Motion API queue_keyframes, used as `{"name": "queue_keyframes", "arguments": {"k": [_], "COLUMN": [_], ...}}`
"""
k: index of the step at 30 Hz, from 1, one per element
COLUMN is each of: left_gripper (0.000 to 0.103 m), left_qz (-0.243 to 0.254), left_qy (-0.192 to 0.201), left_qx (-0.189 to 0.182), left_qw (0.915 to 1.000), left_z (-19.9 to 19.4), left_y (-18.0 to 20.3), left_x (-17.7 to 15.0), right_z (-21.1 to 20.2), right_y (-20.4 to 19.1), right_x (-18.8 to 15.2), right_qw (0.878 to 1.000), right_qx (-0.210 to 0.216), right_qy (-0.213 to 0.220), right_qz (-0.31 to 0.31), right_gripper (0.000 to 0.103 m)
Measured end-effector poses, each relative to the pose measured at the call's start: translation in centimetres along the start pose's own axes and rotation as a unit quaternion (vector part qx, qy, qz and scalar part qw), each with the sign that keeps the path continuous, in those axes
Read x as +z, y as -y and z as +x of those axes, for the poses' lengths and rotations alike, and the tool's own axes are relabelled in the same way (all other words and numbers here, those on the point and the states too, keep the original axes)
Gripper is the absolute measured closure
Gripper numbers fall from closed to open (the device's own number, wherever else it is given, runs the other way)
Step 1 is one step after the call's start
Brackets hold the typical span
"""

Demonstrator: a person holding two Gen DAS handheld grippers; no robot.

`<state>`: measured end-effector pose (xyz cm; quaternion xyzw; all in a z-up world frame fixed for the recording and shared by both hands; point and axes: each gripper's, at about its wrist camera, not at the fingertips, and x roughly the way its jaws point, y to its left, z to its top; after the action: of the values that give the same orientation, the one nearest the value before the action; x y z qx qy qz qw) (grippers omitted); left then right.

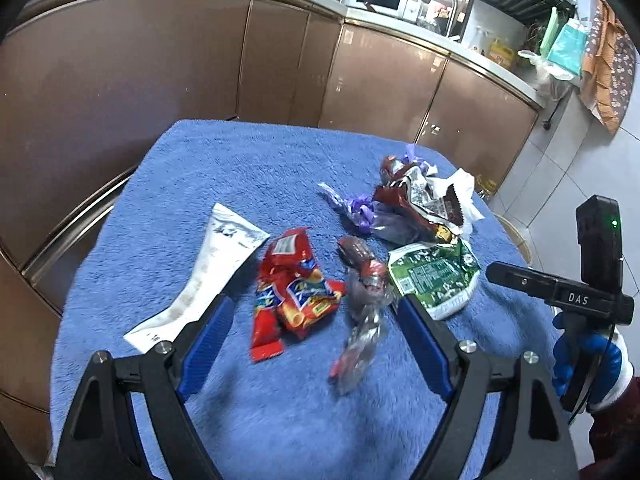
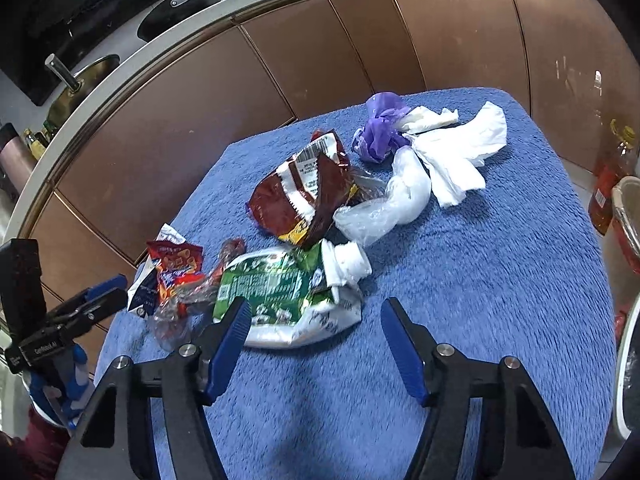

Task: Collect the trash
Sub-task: 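Grasp the red snack bag with the left gripper while the right gripper grasps the green wrapper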

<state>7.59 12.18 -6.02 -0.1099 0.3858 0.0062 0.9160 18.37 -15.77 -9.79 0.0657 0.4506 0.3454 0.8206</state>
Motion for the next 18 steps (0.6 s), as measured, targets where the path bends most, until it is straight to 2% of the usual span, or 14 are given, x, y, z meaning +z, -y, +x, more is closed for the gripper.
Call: {"name": "queue_keyframes", "arguments": {"k": [3,8,18], "left_gripper": [0.020,0.020,0.020], "left_qz": [-0.003,-0.011,-0.022], "left_qy": [-0.006,-0.020,-0.031], "left_qx": [0.017,0.032,0.045], "left_qw": [0.9998,0.9992,0.9983], "left_z": [1.3,3.1,4.8], "left_y": [0.2,-0.1,-0.5], "left_x": [0.4,0.6,0.6], "right_z": [0.7,1.8,3.4], "right_y": [0.6,0.7,0.5], "right_x": [0.8,1.9,3.5], "right_qw": [1.000,1.000,0.996], "right_qx": [0.006,0.010,0.014], "right_qy": [0.002,-0.006,-0.047], "right_qz": [0.007,-0.016,-0.075], "right_gripper": [0.040,0.056,0.065]}}
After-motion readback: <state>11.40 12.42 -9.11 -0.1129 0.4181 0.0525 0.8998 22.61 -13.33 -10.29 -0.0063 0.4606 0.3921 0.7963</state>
